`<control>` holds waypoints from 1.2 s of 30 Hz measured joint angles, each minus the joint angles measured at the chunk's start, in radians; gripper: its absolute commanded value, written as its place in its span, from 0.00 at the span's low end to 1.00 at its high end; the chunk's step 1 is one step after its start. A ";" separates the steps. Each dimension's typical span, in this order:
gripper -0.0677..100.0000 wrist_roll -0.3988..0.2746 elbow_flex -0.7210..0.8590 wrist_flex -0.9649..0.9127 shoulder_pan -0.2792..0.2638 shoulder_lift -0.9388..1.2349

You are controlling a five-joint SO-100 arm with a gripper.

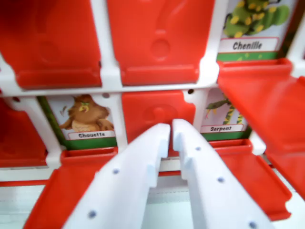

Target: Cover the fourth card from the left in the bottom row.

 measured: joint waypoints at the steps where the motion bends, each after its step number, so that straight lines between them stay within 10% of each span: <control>1: 0.00 0.000 -0.011 0.000 0.000 -0.006; 19: 0.00 0.005 -0.057 0.052 0.000 -0.020; 36: 0.00 0.034 -0.067 0.503 -0.002 0.360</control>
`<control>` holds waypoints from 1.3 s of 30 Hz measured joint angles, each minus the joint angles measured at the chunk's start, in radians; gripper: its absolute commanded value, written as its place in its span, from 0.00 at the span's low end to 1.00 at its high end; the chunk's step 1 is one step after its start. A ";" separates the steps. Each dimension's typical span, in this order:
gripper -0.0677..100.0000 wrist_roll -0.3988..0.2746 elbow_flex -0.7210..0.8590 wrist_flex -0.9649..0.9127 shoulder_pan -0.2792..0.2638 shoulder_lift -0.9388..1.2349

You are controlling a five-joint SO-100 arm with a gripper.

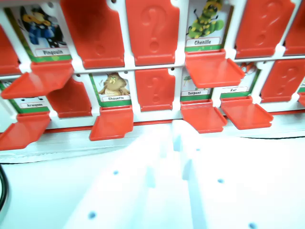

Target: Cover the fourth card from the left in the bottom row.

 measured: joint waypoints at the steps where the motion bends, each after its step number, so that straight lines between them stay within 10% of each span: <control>1: 0.00 0.003 0.000 0.017 0.000 0.031; 39: 0.00 -0.025 -0.127 0.247 0.018 0.310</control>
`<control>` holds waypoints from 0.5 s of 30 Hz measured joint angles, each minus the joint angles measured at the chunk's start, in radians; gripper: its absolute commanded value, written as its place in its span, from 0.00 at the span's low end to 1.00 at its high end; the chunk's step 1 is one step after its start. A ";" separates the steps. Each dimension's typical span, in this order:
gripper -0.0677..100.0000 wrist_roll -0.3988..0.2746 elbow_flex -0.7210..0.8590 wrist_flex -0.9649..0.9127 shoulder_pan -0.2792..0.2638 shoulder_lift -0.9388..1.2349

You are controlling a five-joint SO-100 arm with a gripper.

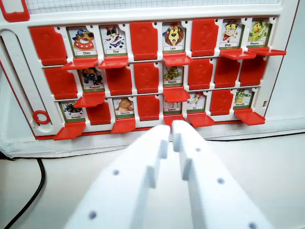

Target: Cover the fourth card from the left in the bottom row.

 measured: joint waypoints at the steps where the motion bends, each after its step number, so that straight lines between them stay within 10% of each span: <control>1: 0.00 0.000 0.000 0.000 0.000 0.000; 15: 0.00 0.006 0.000 0.000 0.000 0.000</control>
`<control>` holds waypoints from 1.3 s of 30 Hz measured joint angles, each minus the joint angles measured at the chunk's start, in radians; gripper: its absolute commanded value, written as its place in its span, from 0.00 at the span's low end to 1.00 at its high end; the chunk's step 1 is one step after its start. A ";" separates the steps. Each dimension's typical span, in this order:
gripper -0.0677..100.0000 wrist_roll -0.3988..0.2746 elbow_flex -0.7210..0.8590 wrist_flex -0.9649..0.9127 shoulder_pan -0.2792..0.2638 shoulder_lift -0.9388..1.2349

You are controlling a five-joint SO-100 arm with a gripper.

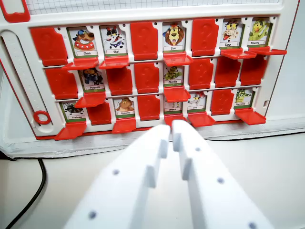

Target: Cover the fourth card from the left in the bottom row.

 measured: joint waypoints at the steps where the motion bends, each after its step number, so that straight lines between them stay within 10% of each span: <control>1: 0.00 0.000 0.000 0.000 0.000 0.000; 39: 0.00 0.014 -0.002 0.006 -0.003 0.000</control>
